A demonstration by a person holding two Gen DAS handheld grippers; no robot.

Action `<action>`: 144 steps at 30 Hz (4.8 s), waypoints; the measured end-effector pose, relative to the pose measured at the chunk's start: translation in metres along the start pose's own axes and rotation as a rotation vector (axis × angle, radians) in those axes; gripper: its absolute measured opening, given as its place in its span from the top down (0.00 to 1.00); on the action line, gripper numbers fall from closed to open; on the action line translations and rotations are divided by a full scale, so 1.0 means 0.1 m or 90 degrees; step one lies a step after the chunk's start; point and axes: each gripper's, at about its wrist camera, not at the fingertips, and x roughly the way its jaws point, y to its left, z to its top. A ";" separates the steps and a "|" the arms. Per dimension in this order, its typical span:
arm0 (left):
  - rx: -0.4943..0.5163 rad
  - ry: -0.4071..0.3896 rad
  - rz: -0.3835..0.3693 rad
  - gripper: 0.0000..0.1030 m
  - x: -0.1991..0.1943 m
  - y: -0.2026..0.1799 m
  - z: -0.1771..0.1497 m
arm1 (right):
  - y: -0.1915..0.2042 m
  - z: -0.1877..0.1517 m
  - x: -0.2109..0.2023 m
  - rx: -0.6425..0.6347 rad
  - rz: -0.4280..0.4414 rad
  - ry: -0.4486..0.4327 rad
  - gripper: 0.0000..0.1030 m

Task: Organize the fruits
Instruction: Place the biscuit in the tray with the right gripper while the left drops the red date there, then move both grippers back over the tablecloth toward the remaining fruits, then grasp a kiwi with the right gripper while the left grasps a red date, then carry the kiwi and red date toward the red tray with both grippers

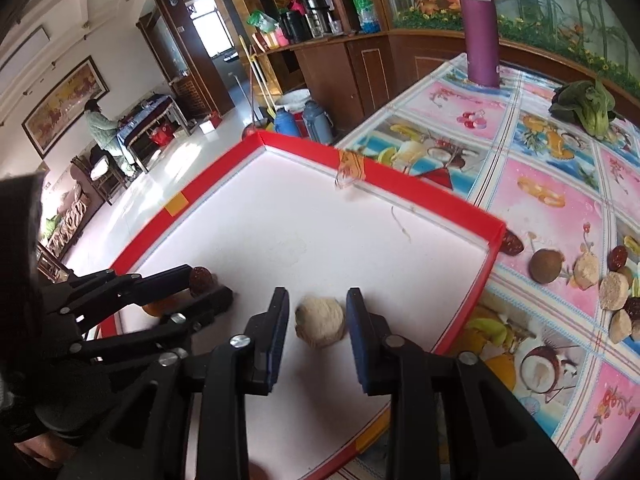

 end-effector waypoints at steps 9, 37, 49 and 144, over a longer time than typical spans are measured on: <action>0.009 -0.040 -0.010 0.37 -0.21 -0.14 0.08 | -0.65 0.07 -0.57 0.066 -0.027 -0.119 0.64; 0.076 -0.060 -0.102 0.36 -0.51 -0.65 0.02 | -1.04 0.39 0.16 -0.045 -0.140 0.004 0.65; 0.072 -0.054 -0.107 0.36 -0.50 -0.63 0.02 | -1.06 0.26 0.13 -0.080 -0.157 0.042 0.73; 0.069 -0.124 -0.109 0.66 -0.69 -0.76 0.06 | -0.57 -0.30 -1.00 0.022 -0.026 -0.074 0.79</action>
